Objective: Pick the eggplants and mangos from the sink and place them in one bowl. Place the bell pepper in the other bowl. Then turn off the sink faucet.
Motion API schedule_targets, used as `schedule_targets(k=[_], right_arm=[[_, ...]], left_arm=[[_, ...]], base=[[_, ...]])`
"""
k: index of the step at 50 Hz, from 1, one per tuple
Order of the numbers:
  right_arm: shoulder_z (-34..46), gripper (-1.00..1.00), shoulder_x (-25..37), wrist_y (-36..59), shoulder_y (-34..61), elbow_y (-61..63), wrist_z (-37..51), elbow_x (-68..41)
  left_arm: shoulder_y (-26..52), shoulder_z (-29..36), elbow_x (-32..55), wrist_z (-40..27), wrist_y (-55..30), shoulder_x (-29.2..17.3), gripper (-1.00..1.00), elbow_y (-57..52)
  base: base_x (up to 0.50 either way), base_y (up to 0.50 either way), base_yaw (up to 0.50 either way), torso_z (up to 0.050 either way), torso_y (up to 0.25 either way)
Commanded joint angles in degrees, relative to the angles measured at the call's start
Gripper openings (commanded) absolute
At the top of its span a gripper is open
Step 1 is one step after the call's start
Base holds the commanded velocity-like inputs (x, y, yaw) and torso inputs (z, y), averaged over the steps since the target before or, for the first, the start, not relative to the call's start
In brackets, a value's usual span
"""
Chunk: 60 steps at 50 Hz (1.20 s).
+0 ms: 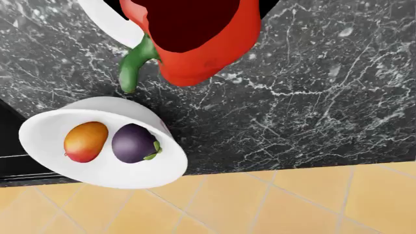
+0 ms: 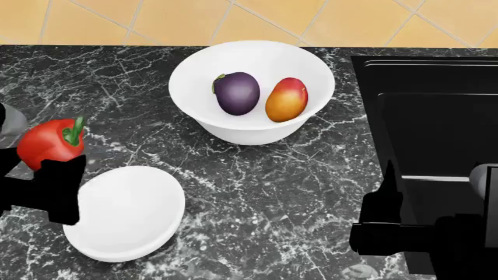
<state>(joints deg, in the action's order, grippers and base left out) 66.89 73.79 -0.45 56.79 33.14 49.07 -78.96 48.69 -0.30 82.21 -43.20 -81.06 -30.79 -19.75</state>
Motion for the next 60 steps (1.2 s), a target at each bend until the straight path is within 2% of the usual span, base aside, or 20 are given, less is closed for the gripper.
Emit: schedule_targets(k=[1, 5, 14, 20, 39, 48, 49, 53, 60], right_arm=[[-0.6, 1.00, 0.4, -1.7, -1.5, 1.2, -0.5, 1.3], [-0.4, 1.00, 0.3, -2.2, -2.0, 1.5, -0.8, 1.3], [-0.8, 1.00, 0.5, -1.8, -1.5, 0.9, -1.5, 0.2], [-0.3, 1.00, 0.8, -4.0, -3.4, 0.8, -1.5, 1.1], [0.0, 1.00, 1.2, -6.4, -5.4, 0.8, -1.1, 1.4], [-0.1, 1.00, 2.0, -7.5, -6.1, 1.3, -1.1, 1.7], [-0.1, 1.00, 2.0, -7.5, -6.2, 1.3, -1.2, 1.7], [0.0, 1.00, 2.3, -8.2, -6.6, 1.5, -1.2, 2.1], [-0.2, 1.00, 1.6, -7.7, -6.3, 0.9, -1.5, 1.8]], left_arm=[[6.3, 6.2, 3.7, -3.9, -3.1, 7.7, -1.00, 4.2], [9.2, 8.0, 6.1, -5.5, -4.0, 9.4, -1.00, 6.0], [12.4, 14.1, 0.3, -1.7, -3.4, 10.5, -1.00, 13.4], [11.6, 16.5, -0.4, -2.9, -3.8, 10.4, -1.00, 14.3], [10.8, 19.3, -2.5, -3.0, -1.1, 9.2, -1.00, 18.5], [10.1, 18.8, -0.5, -5.0, -1.1, 8.1, -1.00, 18.4], [10.2, 18.8, -0.2, -5.2, -1.2, 8.1, 1.00, 18.4], [10.7, 18.1, 2.3, -7.6, -1.7, 8.3, 1.00, 18.2], [10.4, 18.3, 2.8, -7.5, -0.6, 8.1, 1.00, 18.4]], base=[[0.00, 0.00, 0.00, 0.000, 0.015], [0.00, 0.00, 0.00, 0.000, 0.000], [0.00, 0.00, 0.00, 0.000, 0.000], [0.00, 0.00, 0.00, 0.000, 0.000], [0.00, 0.00, 0.00, 0.000, 0.000], [0.00, 0.00, 0.00, 0.000, 0.000], [0.00, 0.00, 0.00, 0.000, 0.000], [0.00, 0.00, 0.00, 0.000, 0.000], [0.00, 0.00, 0.00, 0.000, 0.000]])
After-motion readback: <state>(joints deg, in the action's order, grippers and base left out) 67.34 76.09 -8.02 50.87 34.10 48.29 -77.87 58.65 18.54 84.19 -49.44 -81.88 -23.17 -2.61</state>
